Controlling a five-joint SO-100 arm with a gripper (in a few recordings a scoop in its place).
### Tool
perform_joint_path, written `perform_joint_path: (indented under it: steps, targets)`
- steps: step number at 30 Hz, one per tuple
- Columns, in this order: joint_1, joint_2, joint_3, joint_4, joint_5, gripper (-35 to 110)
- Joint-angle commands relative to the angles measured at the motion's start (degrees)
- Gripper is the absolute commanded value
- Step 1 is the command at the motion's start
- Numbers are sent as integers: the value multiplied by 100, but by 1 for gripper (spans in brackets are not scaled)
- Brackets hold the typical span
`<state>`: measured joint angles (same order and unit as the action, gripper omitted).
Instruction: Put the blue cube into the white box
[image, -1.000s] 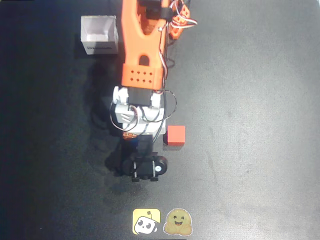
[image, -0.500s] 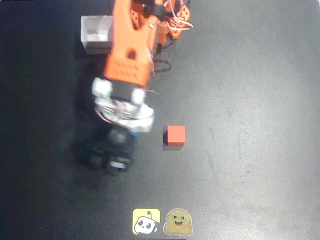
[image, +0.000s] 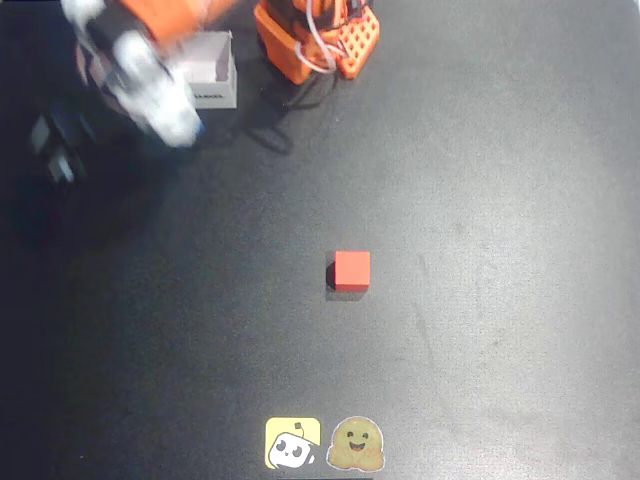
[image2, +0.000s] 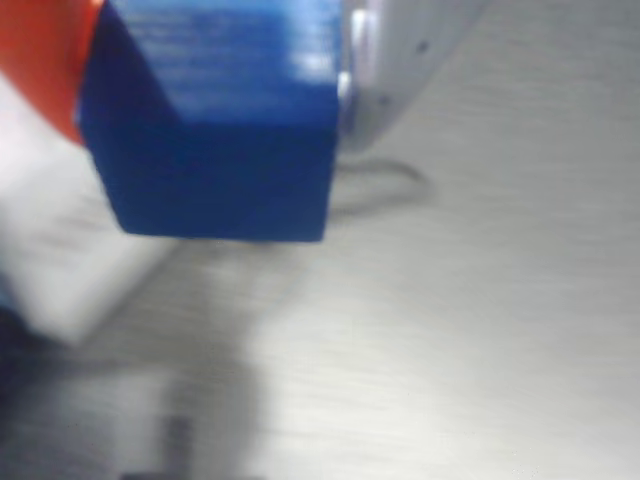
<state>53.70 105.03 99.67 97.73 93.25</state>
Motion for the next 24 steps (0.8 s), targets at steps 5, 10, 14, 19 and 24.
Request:
perform_joint_path:
  steps: [5,10,14,19,24]
  targets:
    - [1248,976,606,554,-1072,0]
    - [1283,1521,1099,545,-1063,0]
    - [1283,1538,1151,545,-1063,0]
    - [1327,1538,1292,492,-1063,0]
    - [1450,1547,1441,413,-1081,0]
